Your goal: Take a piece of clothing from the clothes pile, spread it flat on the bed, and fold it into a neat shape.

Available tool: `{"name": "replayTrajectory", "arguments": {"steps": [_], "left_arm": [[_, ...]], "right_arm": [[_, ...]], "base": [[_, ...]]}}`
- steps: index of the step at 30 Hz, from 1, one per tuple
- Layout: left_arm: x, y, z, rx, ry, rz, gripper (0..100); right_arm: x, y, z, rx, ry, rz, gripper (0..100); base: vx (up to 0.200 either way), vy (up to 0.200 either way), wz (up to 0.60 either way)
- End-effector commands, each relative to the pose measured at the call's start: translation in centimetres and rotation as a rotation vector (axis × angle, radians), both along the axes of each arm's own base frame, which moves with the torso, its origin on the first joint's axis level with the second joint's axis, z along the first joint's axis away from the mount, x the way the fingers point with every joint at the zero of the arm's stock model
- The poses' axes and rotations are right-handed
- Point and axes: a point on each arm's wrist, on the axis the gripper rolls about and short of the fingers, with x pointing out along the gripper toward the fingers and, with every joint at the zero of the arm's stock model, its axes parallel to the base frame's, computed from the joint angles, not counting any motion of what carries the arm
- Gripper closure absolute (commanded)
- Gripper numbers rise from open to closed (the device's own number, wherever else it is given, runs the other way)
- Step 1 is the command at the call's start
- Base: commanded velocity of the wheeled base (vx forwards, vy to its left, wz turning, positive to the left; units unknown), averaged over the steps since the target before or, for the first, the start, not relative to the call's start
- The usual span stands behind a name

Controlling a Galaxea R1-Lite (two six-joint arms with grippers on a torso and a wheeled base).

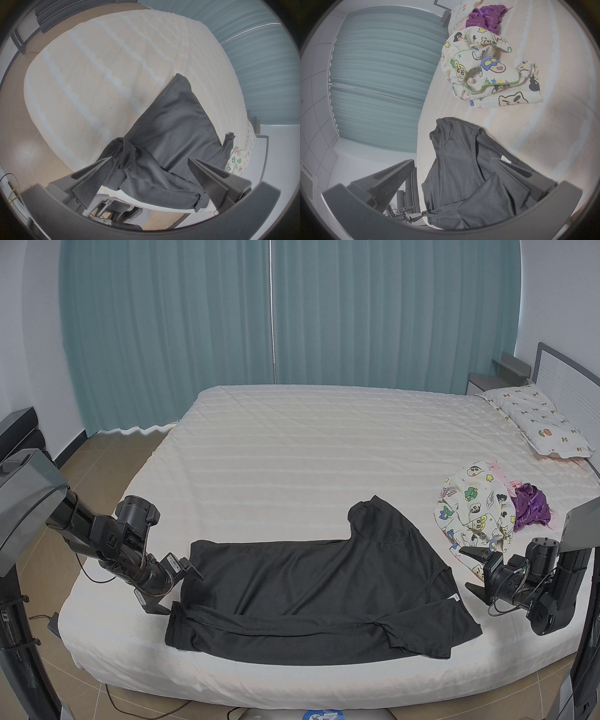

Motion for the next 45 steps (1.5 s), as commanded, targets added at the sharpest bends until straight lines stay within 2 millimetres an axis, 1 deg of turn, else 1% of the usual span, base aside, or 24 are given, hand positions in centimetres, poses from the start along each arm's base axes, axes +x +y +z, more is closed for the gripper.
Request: {"name": "replayTrajectory", "arguments": {"steps": [1,6,12,13,16,21,23,29,30,32,37,42,43,45], "left_arm": [[-0.2,-0.1,-0.8,0.011,0.025,-0.002,0],[-0.2,-0.6,-1.1,0.014,0.005,-0.013,0],[0.5,-1.0,-2.8,0.080,-0.015,0.005,0],[0.5,-1.0,-2.9,0.084,-0.011,0.004,100],[0.5,-1.4,-2.9,0.088,-0.010,-0.001,100],[0.8,-1.1,-3.3,0.143,-0.011,0.033,100],[0.8,-1.0,-3.0,0.146,-0.016,0.048,100],[1.1,-0.6,-2.4,0.121,-0.031,0.112,100],[1.4,0.0,-2.0,0.108,-0.041,0.145,100],[1.6,0.4,-1.7,0.094,-0.050,0.158,100],[1.9,1.0,-1.8,0.058,-0.042,0.158,100],[1.9,1.1,-1.7,0.017,-0.038,0.138,100],[1.9,1.1,-1.7,0.017,-0.038,0.138,0],[2.0,1.1,-1.7,0.017,-0.041,0.136,0]], "right_arm": [[-0.2,-0.1,-0.4,0.000,0.005,-0.003,0],[-0.3,-0.1,-0.4,-0.005,0.005,-0.003,0],[-0.3,-0.1,-0.4,-0.018,0.000,0.002,0],[-0.3,-0.1,-0.5,-0.018,0.001,0.002,0],[-0.3,-0.1,-0.5,-0.018,0.001,0.002,0],[-0.3,-0.2,-0.5,-0.019,0.001,0.001,0],[-0.3,-0.2,-0.5,-0.019,0.001,0.001,0],[-0.3,-0.2,-0.5,-0.019,0.001,0.001,0],[-0.3,-0.2,-0.5,-0.020,0.001,-0.002,0],[-0.3,-0.2,-0.5,-0.020,0.001,-0.002,0],[-0.3,-0.2,-0.5,-0.019,0.002,-0.001,0],[-0.3,-0.2,-0.5,-0.019,0.002,-0.002,0],[-0.3,-0.2,-0.5,-0.019,0.002,-0.002,0],[-0.3,-0.2,-0.6,-0.019,0.002,-0.001,0]], "base": [[0.000,0.000,0.00],[0.000,0.000,0.00],[0.000,0.000,0.00],[0.000,0.000,0.00],[0.000,0.000,0.00],[0.000,0.000,0.00],[0.000,0.000,0.00],[0.000,0.000,0.00],[0.000,0.000,0.00],[0.000,0.000,0.00],[0.000,0.000,0.00],[0.000,0.000,0.00],[0.000,0.000,0.00],[0.000,0.000,0.00]]}}
